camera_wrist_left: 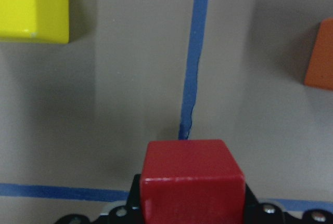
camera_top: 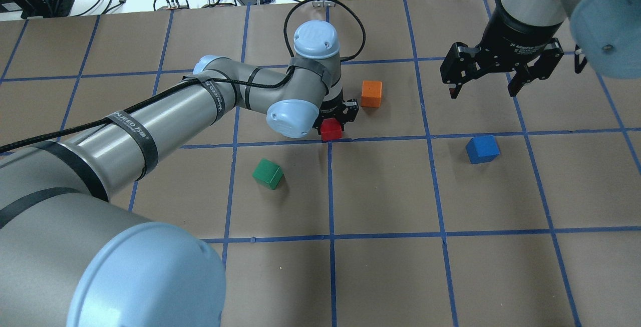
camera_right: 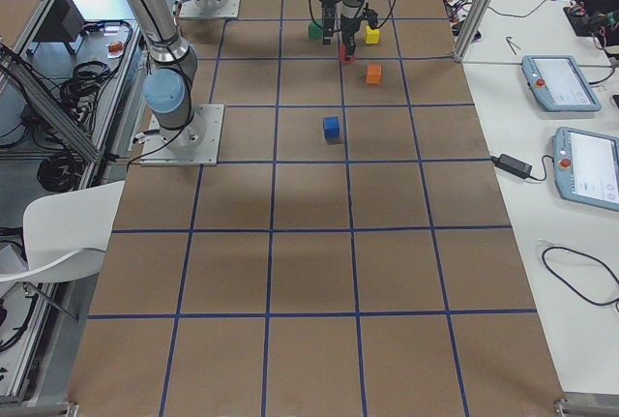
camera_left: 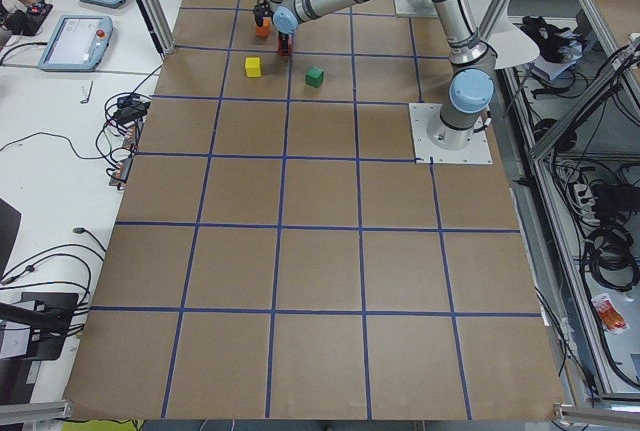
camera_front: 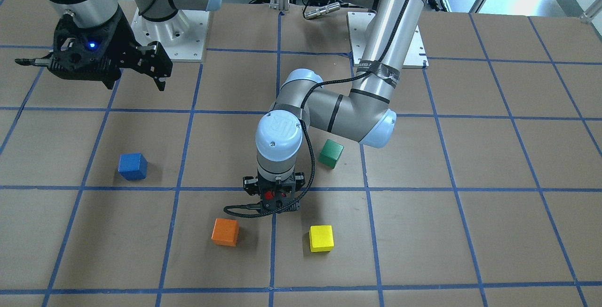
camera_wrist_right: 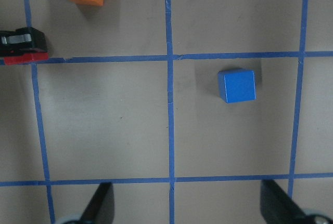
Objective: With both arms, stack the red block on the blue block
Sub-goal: 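Carry the red cube with the left gripper toward the table center, then lower the red cube and open the left gripper to release it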
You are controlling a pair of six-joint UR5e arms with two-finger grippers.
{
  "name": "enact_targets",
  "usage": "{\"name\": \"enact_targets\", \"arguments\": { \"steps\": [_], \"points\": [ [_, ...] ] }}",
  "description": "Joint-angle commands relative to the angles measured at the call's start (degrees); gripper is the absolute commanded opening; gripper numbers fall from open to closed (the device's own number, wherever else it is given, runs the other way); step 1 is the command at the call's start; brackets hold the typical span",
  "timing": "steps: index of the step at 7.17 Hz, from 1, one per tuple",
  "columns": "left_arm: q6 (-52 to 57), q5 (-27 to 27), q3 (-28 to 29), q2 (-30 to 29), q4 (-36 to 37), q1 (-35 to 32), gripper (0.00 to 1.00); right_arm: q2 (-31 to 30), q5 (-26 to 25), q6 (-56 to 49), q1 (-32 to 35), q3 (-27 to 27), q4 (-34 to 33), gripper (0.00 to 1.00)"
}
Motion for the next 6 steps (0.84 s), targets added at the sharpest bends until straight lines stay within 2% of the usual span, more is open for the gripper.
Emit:
{"name": "enact_targets", "arguments": {
  "steps": [1,2,3,4,5,6],
  "points": [
    [0.42,1.41,-0.41,1.12,-1.59,-1.22,0.0,0.15,0.68,-0.26,0.0,0.11,-0.1,1.0],
    [0.77,1.41,-1.02,1.21,-1.95,-1.22,0.0,0.5,0.77,-0.62,0.0,0.2,-0.19,1.0],
    [0.86,1.76,-0.94,0.95,-1.78,-1.14,0.05,0.93,0.86,-0.53,0.0,0.55,-0.19,1.0],
    [0.86,1.85,-0.25,0.69,-1.6,-1.14,0.56,0.94,0.77,-0.01,0.0,0.81,-0.19,1.0],
    [0.95,1.85,-0.93,0.78,-0.9,-1.05,1.0,1.03,0.6,0.08,0.0,1.25,-0.36,1.0],
    [1.56,1.67,-0.07,1.65,-1.59,-0.09,1.0,1.03,0.59,0.08,0.0,1.87,-0.54,1.0]
  ]
}}
